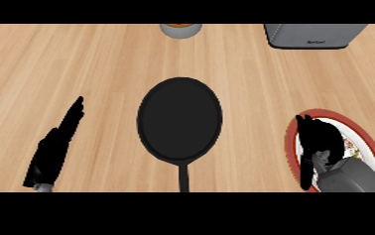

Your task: Pick the squash from the plate and place it in the pan

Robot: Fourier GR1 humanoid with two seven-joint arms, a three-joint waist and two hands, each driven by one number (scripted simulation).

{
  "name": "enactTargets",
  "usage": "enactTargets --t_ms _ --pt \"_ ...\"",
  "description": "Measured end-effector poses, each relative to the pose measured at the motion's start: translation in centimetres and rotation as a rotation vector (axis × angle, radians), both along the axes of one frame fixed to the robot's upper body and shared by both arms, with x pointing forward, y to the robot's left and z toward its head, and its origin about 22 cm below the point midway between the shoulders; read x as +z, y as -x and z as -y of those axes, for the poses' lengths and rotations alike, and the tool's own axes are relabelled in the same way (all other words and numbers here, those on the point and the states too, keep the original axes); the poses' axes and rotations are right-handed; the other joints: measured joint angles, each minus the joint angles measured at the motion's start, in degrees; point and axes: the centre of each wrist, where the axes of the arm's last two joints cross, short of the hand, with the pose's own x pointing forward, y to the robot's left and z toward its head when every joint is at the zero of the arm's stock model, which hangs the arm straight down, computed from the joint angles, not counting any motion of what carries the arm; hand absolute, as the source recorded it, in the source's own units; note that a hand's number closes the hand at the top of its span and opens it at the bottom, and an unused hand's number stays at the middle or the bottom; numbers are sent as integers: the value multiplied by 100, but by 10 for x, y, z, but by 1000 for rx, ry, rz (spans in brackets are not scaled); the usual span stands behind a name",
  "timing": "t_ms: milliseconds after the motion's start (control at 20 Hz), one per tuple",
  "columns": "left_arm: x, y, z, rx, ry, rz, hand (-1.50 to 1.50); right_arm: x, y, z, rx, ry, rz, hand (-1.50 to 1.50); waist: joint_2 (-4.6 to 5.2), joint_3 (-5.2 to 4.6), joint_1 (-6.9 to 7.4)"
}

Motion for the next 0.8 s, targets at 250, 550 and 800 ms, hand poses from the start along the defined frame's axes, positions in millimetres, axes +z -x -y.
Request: enactTargets --t_ms 250,550,800 --pt "-2 -6 -1 -1 5 1 0 -11 2 5 -9 25 -15 -150 3 0 -6" --pt "-2 -2 -4 4 0 1 0 -21 -2 8 -30 32 -2 150 1 -2 2" --pt "-3 -6 -4 10 4 4 0 -25 -4 11 -46 -4 30 150 -16 -22 3"
